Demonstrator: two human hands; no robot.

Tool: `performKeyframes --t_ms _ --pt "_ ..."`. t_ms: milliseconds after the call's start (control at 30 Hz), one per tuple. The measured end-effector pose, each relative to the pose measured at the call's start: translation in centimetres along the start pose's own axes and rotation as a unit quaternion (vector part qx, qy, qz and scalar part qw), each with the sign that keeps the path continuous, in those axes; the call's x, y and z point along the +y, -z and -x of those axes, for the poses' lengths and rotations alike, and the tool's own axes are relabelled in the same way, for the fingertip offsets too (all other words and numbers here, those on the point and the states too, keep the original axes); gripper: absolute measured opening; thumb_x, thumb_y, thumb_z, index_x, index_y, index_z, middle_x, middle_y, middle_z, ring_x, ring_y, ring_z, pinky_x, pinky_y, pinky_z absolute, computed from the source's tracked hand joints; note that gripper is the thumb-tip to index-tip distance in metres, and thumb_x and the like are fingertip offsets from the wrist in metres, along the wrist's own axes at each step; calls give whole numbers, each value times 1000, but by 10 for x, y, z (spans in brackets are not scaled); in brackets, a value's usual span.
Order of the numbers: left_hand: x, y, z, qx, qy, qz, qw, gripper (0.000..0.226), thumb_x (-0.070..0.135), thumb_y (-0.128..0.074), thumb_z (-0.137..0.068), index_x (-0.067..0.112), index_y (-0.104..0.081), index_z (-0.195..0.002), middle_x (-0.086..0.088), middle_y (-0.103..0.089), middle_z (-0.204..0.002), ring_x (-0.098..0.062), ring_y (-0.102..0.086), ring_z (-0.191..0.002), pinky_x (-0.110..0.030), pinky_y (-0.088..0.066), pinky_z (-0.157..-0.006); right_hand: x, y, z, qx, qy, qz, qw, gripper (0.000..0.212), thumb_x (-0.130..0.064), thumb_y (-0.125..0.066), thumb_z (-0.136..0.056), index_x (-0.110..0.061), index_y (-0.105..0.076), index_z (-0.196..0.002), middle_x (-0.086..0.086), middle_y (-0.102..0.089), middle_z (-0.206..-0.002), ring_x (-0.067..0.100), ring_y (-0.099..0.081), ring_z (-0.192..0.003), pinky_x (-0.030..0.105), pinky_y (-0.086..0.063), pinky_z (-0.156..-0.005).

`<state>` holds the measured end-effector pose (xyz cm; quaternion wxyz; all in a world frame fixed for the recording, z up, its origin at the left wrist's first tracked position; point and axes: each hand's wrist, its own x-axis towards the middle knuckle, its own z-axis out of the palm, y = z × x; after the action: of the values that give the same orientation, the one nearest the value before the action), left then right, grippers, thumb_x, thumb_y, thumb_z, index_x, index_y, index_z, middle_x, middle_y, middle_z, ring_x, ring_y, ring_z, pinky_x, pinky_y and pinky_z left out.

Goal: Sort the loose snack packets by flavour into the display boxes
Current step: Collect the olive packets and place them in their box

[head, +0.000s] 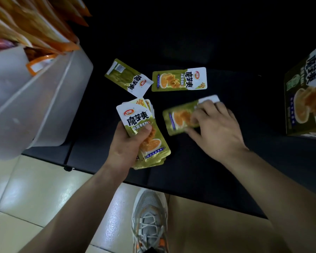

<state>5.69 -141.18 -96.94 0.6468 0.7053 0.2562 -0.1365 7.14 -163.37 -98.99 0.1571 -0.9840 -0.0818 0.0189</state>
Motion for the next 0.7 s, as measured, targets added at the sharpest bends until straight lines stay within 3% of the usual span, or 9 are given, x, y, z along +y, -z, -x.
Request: performKeyframes --t_ms 33,100,200,300,433,567,700 --pt "-1 0 0 -1 0 -3 1000 38 22 -74 -88 15 -60 -123 -3 -77 -103 -21 -76 -92 -38 -63 -73 3 0 10 8 -1 -10 1000 42 -51 -69 -81 -19 -66 -108 3 -56 -115 29 -52 -109 47 -46 -91" --pt "-2 0 3 -5 -3 -5 1000 37 21 -73 -88 15 -60 -123 -2 -77 -103 -19 -76 -91 -33 -62 -69 7 4 21 -11 -36 -15 999 68 -57 -75 -72 -21 -58 -126 5 -50 -123 30 -49 -111 48 -45 -92" --pt "-2 -1 6 -16 -19 -24 999 39 21 -73 -88 15 -60 -124 -1 -76 -104 -18 -75 -91 -32 -62 -71 15 16 16 -98 -91 5 991 101 -71 -73 -65 -30 -35 -149 2 -25 -144 28 -29 -130 48 -33 -109" --pt "-2 -2 7 -16 -32 -57 998 41 25 -75 -87 16 -60 -123 2 -77 -103 -15 -75 -90 -36 -62 -78 18 24 8 -126 -88 -28 988 97 -67 -80 -62 -32 -38 -142 -4 -23 -143 23 -25 -131 43 -29 -111" --pt "-2 0 3 -19 -34 -99 994 41 30 -77 -85 20 -60 -121 4 -76 -104 -13 -75 -91 -42 -60 -86 17 28 -4 -184 -67 -18 981 113 -65 -83 -59 -45 -19 -150 -3 -24 -138 22 -26 -128 43 -28 -109" --pt "-4 3 2 -23 -32 -110 993 42 31 -78 -84 22 -61 -121 5 -76 -104 -13 -75 -90 -42 -60 -85 18 32 -16 -176 -36 5 984 81 -67 -85 -52 -34 -44 -114 -4 -27 -128 20 -27 -120 40 -31 -104" --pt "-5 6 2 -26 -33 -112 993 42 30 -78 -84 22 -61 -121 5 -76 -104 -13 -75 -90 -43 -60 -86 21 34 -16 -196 -38 19 980 109 -72 -83 -51 -43 -27 -141 -3 -24 -134 21 -27 -125 42 -31 -107"
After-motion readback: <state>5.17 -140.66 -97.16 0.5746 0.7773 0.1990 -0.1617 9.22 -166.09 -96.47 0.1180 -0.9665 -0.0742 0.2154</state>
